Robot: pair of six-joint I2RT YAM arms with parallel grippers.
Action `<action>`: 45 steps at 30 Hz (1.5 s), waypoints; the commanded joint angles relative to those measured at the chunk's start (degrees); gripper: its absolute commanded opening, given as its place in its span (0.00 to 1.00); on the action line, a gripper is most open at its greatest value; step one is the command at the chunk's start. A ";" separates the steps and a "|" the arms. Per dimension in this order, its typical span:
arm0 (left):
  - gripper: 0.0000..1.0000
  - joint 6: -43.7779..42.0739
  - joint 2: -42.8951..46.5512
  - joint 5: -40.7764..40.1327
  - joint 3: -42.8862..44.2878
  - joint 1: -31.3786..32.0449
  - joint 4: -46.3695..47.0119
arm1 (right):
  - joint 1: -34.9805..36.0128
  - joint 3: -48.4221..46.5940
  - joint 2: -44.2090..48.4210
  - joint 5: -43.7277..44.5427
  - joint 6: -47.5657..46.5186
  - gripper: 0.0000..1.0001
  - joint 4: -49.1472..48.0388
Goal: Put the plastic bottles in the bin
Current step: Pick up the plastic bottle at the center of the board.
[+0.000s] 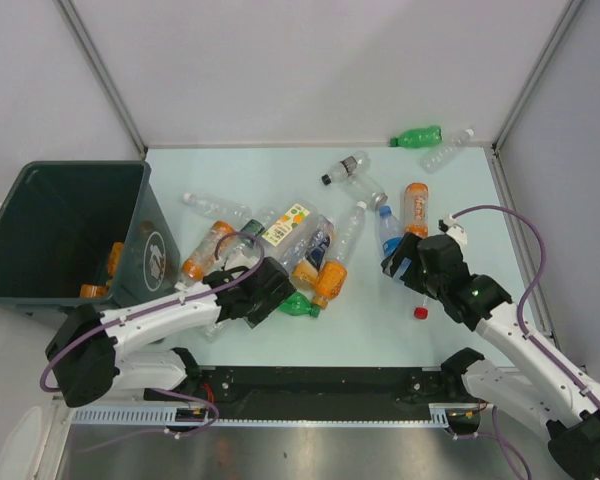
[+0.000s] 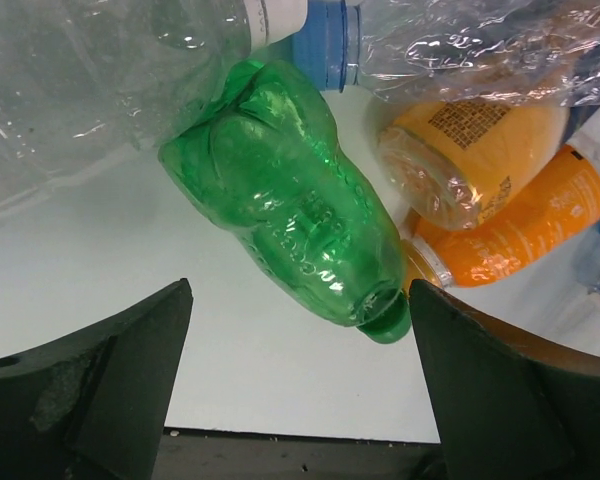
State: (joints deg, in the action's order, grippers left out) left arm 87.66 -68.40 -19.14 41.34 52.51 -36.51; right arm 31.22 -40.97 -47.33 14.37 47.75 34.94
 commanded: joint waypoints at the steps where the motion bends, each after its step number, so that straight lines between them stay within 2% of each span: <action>1: 0.93 -0.37 -2.34 -1.69 -0.56 0.31 4.86 | -1.34 0.19 1.10 -1.36 -1.16 1.00 -0.84; 8: 0.91 -2.84 -3.67 -5.82 -2.05 0.40 8.03 | -2.39 0.45 1.28 -2.33 -1.60 1.00 -0.84; 17: 0.89 -4.86 -7.18 -5.21 -3.02 0.31 11.46 | -2.92 0.45 1.28 -2.77 -1.34 1.00 -0.75; 25: 0.73 -7.32 -11.05 -5.38 -2.06 0.40 11.64 | -3.10 0.45 1.80 -2.86 -1.16 1.00 -0.22; 31: 0.56 -6.97 -9.83 -5.83 -2.41 0.31 10.15 | -3.19 0.54 2.16 -2.95 -0.81 1.00 -0.13; 34: 0.48 -6.27 -8.42 -6.70 -2.06 0.57 8.04 | -3.19 0.45 2.15 -3.03 -0.81 1.00 -0.13; 41: 0.44 -5.13 -5.26 -17.41 5.40 4.79 -4.08 | -3.27 0.45 2.16 -3.38 -0.64 1.00 -0.22; 45: 0.43 -7.84 -3.41 -23.74 10.50 7.07 -8.92 | -3.27 0.54 2.16 -3.21 -0.55 0.99 -0.13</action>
State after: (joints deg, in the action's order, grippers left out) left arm 82.41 -75.61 -33.23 44.97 57.60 -38.72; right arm 28.25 -40.49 -46.04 11.11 46.83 34.94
